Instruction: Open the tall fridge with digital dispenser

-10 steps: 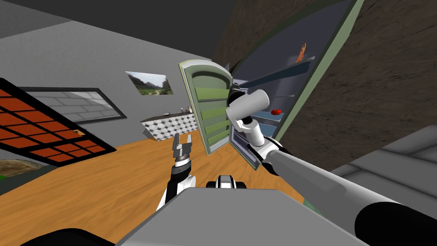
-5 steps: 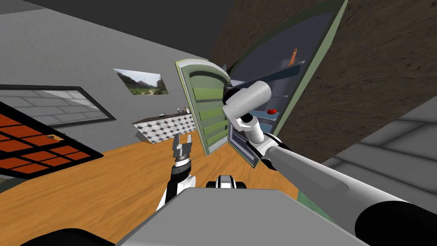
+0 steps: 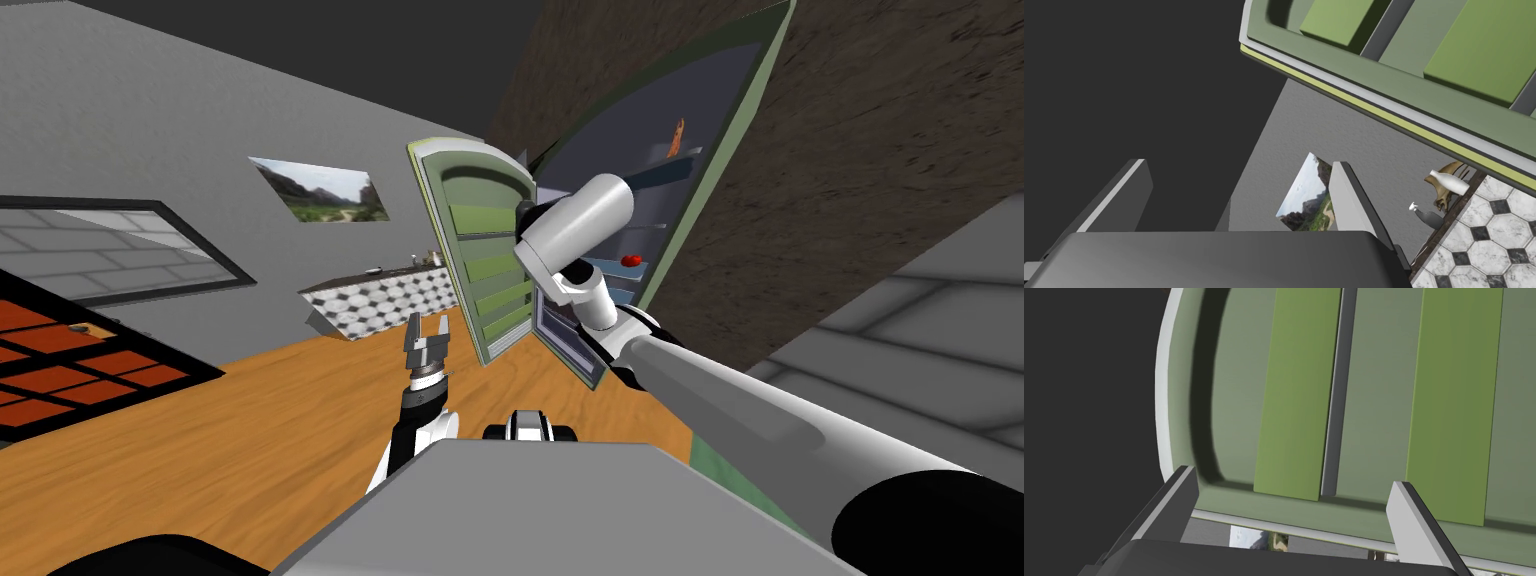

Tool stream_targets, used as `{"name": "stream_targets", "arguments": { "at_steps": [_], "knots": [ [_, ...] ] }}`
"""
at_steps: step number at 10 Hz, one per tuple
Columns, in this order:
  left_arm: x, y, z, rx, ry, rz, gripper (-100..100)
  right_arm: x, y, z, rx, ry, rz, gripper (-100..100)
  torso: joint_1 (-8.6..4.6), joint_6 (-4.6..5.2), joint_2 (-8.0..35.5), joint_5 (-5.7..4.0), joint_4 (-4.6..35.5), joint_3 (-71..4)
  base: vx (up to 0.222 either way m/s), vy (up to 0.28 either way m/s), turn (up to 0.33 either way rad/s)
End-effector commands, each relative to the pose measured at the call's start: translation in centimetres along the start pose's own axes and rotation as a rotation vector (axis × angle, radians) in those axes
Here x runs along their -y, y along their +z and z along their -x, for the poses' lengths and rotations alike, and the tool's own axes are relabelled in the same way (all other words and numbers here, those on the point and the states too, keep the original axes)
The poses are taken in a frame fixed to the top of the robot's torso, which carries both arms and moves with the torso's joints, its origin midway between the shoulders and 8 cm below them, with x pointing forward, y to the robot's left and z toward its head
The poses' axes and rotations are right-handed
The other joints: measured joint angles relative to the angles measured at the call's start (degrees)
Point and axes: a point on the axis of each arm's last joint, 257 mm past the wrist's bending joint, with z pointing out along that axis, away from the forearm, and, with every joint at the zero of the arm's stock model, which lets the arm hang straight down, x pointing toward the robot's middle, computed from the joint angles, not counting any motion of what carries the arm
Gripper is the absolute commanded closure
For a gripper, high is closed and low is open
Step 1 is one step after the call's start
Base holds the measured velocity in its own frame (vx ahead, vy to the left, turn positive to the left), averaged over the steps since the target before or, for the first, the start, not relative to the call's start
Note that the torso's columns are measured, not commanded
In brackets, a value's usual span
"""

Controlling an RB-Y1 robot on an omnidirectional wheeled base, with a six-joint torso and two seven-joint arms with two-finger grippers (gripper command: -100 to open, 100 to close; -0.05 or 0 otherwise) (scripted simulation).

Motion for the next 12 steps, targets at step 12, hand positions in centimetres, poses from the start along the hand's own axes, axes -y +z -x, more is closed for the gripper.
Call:
{"name": "stream_targets", "arguments": {
  "at_steps": [12],
  "knots": [
    [0.0,0.0,0.0,0.000,0.000,0.000,0,4.8,3.1,-11.7,-0.316,0.122,-0.041,-100,0.09,-0.01,-0.2,0.03,-0.1,-0.2,-0.027,-0.008,0.048]
  ]
}}
